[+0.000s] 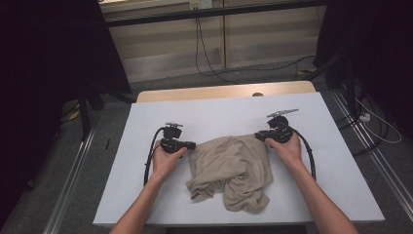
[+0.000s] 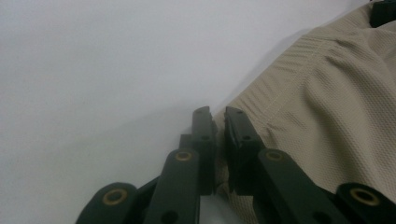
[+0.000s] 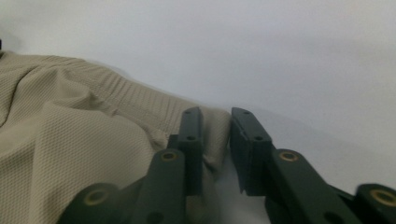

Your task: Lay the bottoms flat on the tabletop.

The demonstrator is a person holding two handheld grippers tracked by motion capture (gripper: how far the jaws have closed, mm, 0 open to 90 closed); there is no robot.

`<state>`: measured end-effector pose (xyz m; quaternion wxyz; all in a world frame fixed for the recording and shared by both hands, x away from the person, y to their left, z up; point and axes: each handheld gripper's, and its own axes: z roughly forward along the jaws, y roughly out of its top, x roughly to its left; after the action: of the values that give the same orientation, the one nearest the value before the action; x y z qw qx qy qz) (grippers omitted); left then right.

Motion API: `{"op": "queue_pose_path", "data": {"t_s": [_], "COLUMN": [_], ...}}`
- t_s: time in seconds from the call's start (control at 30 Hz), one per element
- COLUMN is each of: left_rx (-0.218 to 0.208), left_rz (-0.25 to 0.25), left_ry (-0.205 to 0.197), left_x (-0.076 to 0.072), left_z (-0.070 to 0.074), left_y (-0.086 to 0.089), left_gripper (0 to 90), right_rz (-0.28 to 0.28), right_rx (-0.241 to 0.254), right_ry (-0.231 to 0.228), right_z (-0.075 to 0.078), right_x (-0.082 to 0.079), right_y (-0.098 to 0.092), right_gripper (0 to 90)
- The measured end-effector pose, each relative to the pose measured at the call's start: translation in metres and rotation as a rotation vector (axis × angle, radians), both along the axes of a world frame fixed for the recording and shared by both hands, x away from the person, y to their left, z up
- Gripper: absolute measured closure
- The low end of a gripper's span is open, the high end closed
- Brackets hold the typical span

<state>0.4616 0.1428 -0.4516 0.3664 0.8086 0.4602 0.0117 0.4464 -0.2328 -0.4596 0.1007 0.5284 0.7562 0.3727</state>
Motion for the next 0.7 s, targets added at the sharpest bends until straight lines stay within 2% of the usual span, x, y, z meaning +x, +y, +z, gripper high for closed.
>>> {"op": "queue_pose_path", "data": {"t_s": [0.07,0.27,0.3,0.33,0.37,0.4,0.43,0.5,0.53,0.57,0.6,0.67,0.7], "left_rx": [0.000,-0.004,-0.019,-0.019,-0.044,-0.044,-0.064,-0.072,-0.095,-0.095,-0.111,-0.117,-0.132], "left_rz": [0.003,0.008,0.015,0.015,0.030,0.030,0.030,0.031,0.035,0.035,0.036,0.032,0.026], "left_ry": [-0.013,-0.022,-0.041,-0.041,-0.066,-0.066,-0.099,-0.113,-0.139,-0.139,-0.160,-0.166,-0.190], "left_x": [-0.001,-0.002,-0.002,-0.002,-0.003,-0.003,-0.004,-0.004,-0.005,-0.005,-0.006,-0.006,-0.007], "left_z": [0.001,0.003,0.006,0.006,0.012,0.012,0.017,0.019,0.023,0.023,0.028,0.031,0.037], "left_y": [0.000,0.000,0.001,0.001,0.002,0.002,0.003,0.003,0.004,0.004,0.002,0.002,0.000], "left_gripper": [85.8,86.4,86.5,86.6,86.6,86.7,86.7,86.7,86.7,86.7,86.8,86.7,86.8], "right_rz": [-0.003,-0.018,-0.005,-0.005,-0.019,-0.019,-0.017,-0.015,-0.015,-0.015,-0.020,-0.026,-0.032], "right_rx": [0.014,0.010,0.020,0.020,0.041,0.041,0.054,0.060,0.063,0.063,0.065,0.070,0.073], "right_ry": [0.007,0.025,0.039,0.039,0.023,0.023,-0.003,-0.016,-0.054,-0.054,-0.093,-0.126,-0.141], "right_z": [0.000,0.001,0.003,0.003,0.005,0.005,0.009,0.012,0.019,0.019,0.026,0.033,0.037], "right_x": [0.000,0.000,-0.001,-0.001,-0.002,-0.002,-0.003,-0.004,-0.005,-0.005,-0.008,-0.010,-0.012], "right_y": [-0.001,0.001,0.001,0.001,0.000,0.000,-0.002,-0.003,-0.005,-0.005,-0.009,-0.013,-0.015], "right_gripper": [71.4,72.4,83.1,83.1,85.4,85.4,85.7,85.7,85.7,85.7,85.7,85.7,85.7]}}
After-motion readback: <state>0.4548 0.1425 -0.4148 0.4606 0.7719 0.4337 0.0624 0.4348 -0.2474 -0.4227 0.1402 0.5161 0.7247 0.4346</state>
